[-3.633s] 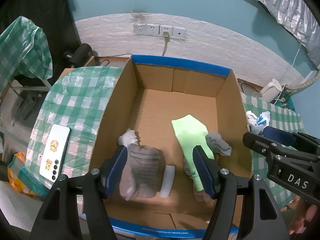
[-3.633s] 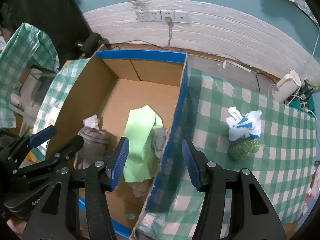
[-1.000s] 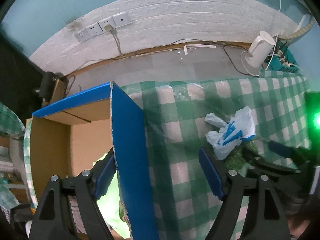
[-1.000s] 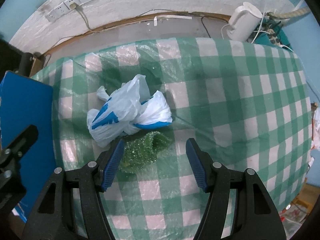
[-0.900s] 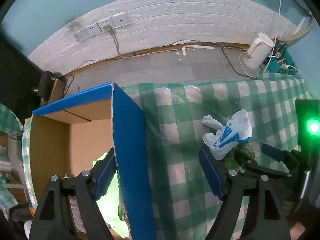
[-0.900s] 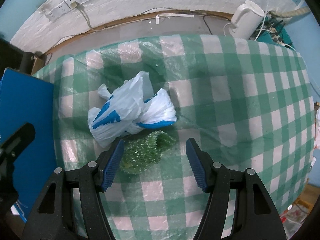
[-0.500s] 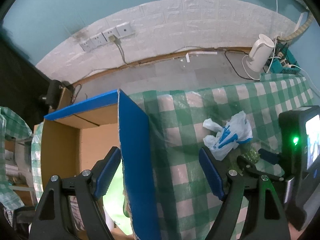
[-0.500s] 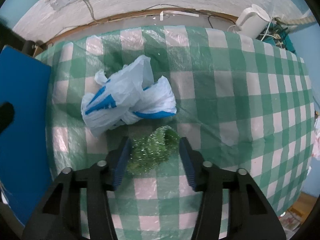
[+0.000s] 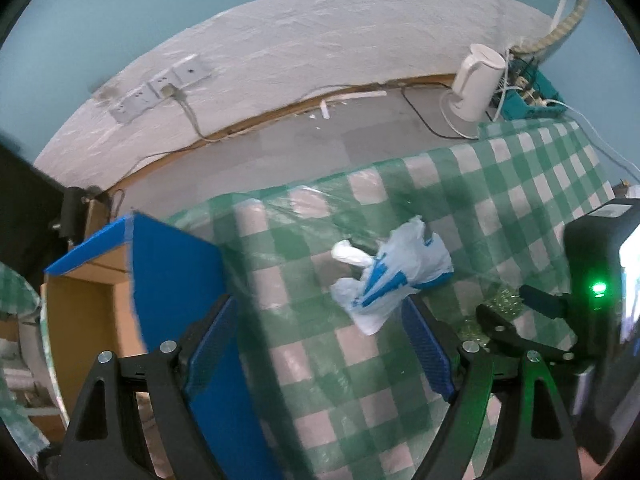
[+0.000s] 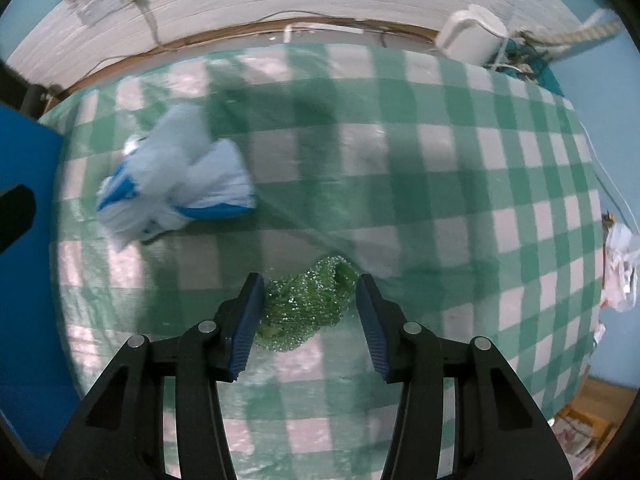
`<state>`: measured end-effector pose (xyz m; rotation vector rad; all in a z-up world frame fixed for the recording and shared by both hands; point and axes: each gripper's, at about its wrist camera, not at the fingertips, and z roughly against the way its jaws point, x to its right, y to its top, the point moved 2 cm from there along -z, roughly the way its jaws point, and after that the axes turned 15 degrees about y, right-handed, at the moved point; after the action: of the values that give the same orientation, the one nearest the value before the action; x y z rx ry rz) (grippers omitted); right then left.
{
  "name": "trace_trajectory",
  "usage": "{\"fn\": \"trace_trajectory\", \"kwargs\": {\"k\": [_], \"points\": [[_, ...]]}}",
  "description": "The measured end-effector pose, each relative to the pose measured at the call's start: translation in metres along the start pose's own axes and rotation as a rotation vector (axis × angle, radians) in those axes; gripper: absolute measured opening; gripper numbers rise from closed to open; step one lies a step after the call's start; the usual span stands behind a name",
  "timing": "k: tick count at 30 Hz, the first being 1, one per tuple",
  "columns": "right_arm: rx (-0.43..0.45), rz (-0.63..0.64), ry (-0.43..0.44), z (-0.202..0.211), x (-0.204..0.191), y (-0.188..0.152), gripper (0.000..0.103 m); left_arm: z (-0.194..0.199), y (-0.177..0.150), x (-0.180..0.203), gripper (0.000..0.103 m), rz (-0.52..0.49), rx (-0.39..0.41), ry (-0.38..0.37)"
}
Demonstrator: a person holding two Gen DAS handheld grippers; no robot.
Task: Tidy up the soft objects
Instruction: 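Grasp white plastic bag with left tool while right tool grasps green mesh scrubber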
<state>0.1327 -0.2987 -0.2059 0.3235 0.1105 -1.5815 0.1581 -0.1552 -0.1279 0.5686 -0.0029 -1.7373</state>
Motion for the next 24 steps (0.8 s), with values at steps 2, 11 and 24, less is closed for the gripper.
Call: {"fn": "trace_trajectory", "kwargs": {"k": [2,11,24], "points": [[0.008,-0.030,0.023,0.002,0.007,0.000,0.048,-0.007,0.002,0.008,0.085,-0.018,-0.008,-0.020],[0.028,-0.124,0.050,0.009,0.030,-0.006,0.058,-0.035,0.010,0.049,0.085,-0.159,0.000,-0.047],[0.019,-0.130,0.025,0.003,0.030,-0.014,0.062,-0.063,0.005,0.083,0.086,-0.249,-0.001,-0.011]]}}
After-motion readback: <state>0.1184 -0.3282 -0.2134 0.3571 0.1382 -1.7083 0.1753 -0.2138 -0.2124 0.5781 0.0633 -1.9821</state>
